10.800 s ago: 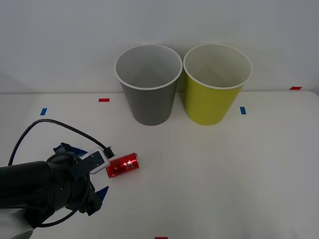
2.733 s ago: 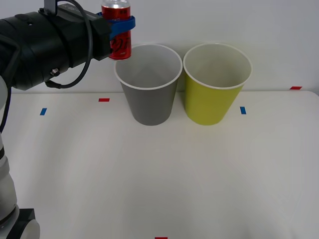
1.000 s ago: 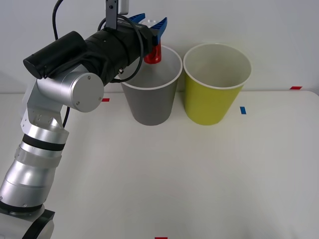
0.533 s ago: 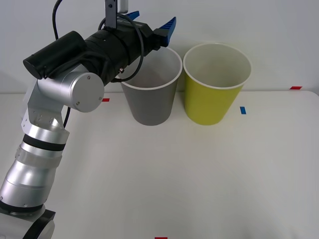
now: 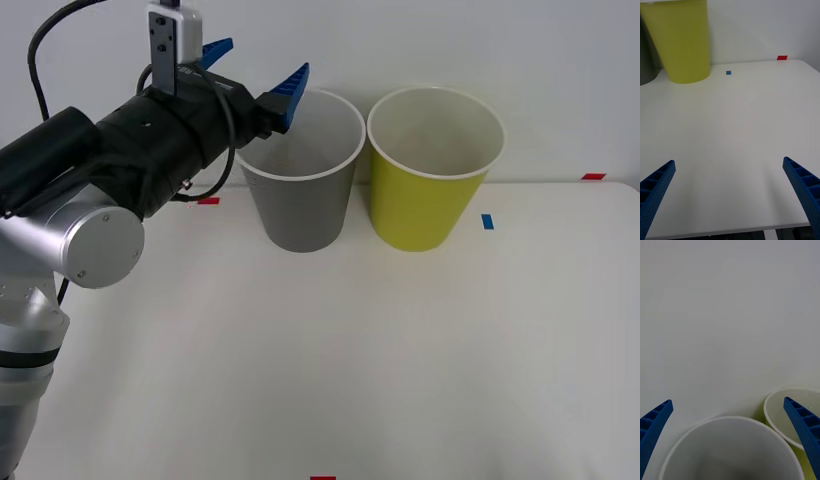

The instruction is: Put cans in the gray bin and PET bottles in the light green bin.

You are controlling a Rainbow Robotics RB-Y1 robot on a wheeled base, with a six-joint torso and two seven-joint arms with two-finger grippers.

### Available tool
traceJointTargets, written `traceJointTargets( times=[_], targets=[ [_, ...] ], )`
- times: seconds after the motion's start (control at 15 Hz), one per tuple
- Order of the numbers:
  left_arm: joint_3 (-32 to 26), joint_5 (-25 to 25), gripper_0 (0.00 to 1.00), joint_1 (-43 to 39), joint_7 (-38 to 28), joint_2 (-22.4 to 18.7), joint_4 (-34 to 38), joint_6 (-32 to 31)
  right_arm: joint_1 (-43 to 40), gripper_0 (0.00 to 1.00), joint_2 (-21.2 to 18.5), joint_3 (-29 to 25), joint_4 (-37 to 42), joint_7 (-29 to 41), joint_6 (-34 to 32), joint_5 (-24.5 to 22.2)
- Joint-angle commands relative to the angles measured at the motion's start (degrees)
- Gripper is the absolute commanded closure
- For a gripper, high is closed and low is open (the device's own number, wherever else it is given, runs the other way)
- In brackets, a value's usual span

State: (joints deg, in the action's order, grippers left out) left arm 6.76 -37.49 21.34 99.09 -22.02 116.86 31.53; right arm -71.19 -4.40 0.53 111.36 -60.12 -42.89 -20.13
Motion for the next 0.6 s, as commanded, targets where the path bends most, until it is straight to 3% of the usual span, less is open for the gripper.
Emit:
traceJointTargets(
  times=[0.07,0.33,0.6],
  targets=[
    [-2.01,0.40,0.00,-8.51,0.49,-2.24,6.19,0.02,0.00,0.00,0.00,0.00,0.00,0.00,0.00,0.00],
    [-4.47,0.48,0.00,-22.92,1.10,-2.59,15.68,-0.42,0.00,0.00,0.00,0.00,0.00,0.00,0.00,0.00],
    [-6.67,-1.10,0.00,-32.24,1.63,-2.59,20.52,-0.42,0.00,0.00,0.00,0.00,0.00,0.00,0.00,0.00]
  ],
)
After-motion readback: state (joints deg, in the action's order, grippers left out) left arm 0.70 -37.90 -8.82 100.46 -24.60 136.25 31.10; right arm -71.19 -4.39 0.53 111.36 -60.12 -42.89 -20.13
